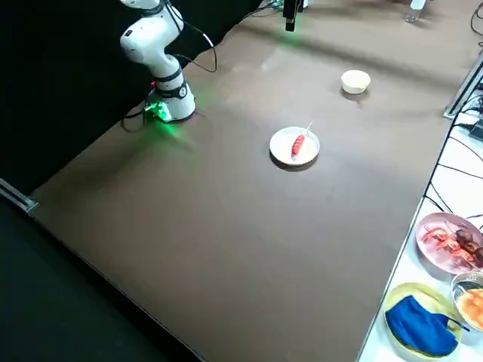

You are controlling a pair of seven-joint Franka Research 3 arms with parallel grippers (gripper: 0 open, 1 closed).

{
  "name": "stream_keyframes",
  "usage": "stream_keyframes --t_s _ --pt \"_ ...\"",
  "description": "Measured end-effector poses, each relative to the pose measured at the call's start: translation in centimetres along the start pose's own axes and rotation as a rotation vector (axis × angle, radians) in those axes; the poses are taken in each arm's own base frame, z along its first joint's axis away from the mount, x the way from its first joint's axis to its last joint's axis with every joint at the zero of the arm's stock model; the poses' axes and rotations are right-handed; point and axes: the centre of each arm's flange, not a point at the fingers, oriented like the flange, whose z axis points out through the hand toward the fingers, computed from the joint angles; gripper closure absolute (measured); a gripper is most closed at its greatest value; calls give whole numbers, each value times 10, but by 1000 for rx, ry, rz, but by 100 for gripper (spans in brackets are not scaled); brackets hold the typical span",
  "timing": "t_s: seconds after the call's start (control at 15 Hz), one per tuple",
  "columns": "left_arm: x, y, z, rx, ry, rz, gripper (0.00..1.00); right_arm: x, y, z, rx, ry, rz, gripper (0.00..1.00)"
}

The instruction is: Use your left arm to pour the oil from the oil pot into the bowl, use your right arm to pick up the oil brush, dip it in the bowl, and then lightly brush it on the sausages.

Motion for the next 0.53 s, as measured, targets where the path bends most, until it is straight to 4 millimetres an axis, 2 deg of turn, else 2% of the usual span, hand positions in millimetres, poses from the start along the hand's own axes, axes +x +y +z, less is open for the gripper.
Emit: stream_keyframes --t_s 0.27,0.53 --pt "-7 5 10 -16 8 -17 1 0 0 0 0 0 0 0" --pt "-7 6 20 -33 11 2 1 0 0 0 0 0 0 0"
